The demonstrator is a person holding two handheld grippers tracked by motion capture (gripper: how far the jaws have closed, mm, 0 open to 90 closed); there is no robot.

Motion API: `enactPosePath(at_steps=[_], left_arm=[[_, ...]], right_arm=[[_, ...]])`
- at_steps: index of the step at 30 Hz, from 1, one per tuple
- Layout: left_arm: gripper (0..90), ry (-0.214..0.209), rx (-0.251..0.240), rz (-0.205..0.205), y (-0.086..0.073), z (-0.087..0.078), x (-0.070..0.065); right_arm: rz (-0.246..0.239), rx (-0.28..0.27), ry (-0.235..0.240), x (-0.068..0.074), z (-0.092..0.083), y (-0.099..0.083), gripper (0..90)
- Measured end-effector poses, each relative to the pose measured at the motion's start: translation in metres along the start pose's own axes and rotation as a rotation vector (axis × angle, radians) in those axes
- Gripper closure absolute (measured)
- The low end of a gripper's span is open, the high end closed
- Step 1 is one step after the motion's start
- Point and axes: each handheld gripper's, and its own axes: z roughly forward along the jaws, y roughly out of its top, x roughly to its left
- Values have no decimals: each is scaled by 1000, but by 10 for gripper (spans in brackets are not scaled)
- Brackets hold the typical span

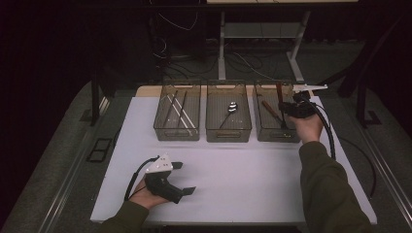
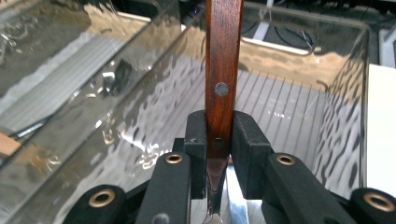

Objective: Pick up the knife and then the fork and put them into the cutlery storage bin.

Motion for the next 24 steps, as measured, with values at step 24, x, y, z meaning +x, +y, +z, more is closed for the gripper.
enactPosePath(at_steps=[24], left_arm=[[0,0,0,-3,0,0,0]], right_arm=[[-35,130,-1,3,14,6,625]])
